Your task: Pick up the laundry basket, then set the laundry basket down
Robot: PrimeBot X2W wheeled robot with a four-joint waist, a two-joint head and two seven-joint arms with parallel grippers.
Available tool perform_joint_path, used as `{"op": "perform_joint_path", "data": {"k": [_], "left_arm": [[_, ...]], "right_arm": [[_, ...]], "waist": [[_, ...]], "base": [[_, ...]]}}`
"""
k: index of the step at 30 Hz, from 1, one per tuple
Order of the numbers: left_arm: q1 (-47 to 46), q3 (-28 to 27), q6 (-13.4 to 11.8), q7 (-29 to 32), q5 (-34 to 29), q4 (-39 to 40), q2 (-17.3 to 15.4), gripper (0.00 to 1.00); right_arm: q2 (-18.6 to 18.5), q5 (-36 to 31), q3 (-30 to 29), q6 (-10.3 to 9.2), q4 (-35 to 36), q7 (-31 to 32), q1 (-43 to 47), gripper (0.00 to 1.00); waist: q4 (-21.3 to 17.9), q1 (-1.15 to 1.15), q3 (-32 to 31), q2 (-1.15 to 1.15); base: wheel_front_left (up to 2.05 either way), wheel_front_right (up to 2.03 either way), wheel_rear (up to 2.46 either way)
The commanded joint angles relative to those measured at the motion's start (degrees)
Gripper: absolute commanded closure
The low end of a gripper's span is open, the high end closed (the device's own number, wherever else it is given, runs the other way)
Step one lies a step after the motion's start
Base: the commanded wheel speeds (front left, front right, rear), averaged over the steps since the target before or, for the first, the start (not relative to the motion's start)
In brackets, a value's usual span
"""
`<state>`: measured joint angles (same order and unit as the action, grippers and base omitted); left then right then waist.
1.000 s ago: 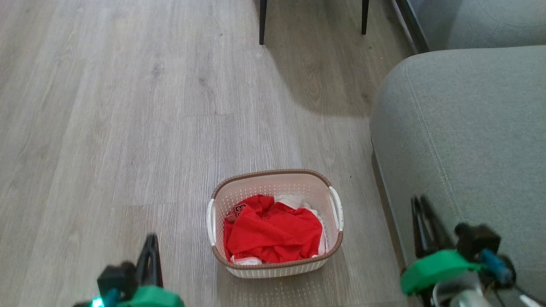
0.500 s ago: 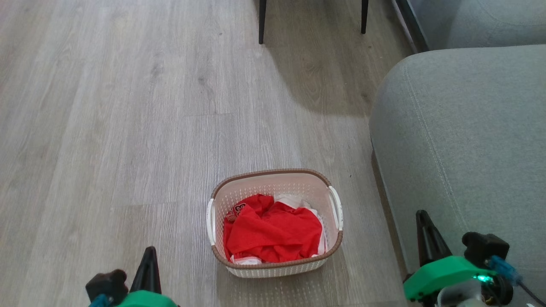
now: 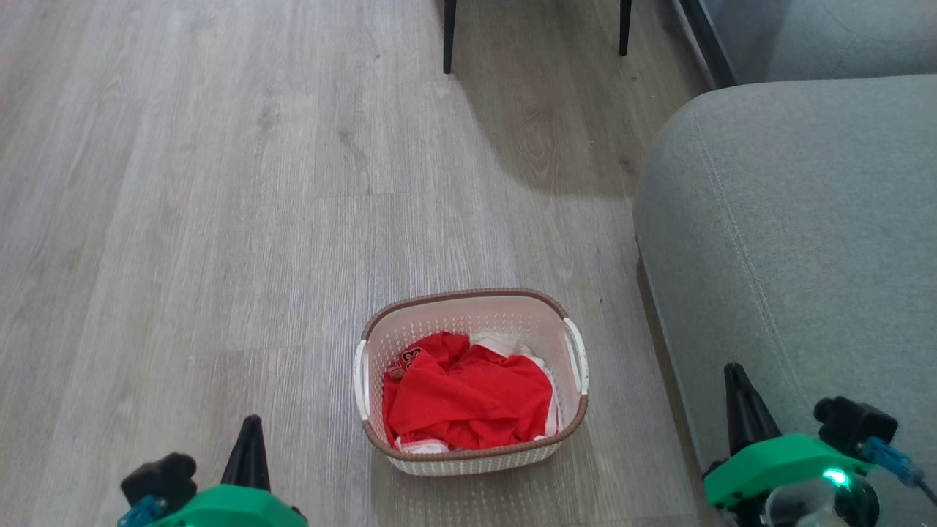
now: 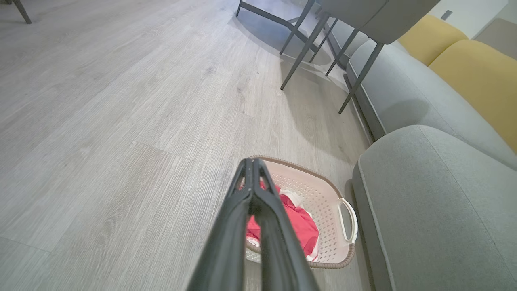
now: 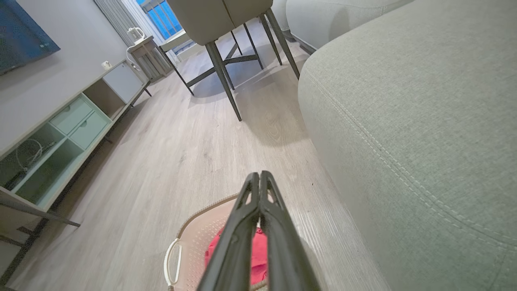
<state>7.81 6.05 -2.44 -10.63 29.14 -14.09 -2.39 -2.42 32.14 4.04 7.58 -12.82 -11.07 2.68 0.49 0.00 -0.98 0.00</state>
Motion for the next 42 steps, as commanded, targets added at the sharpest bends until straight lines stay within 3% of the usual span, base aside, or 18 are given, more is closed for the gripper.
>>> {"op": "perform_joint_path", "data": {"k": [1,42], "left_arm": [[-3.14,-1.41,0.63,0.50,1.89,1.45,-0.64,1.00],[-7.64,-5.41,4.55,6.94,28.25,0.93,-1.08,1.00]], "right_arm": [[-1.04,1.98,-0.18,-0.02,1.52,0.44,-3.05,1.00],[-1.67,27.46,-3.35,-0.05,0.45,6.68,-5.39,1.00]], "waist": [[-0.01,0.00,0.02,0.00],[-0.21,0.00,0.50,0.00]], "base": [[0.00,0.00,0.00],[0.00,0.00,0.00]]}}
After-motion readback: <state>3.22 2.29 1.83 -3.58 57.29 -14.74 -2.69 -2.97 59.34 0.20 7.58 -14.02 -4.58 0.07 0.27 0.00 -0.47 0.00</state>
